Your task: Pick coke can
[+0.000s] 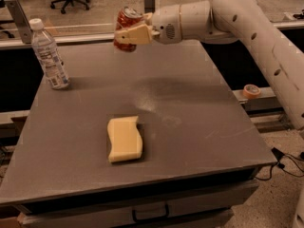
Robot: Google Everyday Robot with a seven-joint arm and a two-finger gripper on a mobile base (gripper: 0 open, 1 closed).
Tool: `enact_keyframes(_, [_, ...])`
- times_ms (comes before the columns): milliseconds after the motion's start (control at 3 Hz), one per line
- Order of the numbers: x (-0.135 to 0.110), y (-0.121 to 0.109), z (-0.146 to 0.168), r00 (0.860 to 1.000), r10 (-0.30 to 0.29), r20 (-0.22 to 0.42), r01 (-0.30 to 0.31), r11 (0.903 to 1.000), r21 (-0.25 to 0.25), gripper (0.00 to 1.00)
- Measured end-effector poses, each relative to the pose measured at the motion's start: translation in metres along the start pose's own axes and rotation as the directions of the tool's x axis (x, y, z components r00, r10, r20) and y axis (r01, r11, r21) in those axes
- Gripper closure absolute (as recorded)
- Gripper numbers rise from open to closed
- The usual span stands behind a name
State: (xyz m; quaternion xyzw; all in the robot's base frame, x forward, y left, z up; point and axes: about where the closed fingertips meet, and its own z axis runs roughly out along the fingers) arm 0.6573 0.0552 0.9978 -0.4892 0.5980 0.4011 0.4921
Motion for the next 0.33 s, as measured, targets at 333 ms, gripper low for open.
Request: enact_keyframes(333, [-0.0130,0.0155,0.0060,0.999,-0.009,0.031,0.011,0.9986,-0.052,1.00])
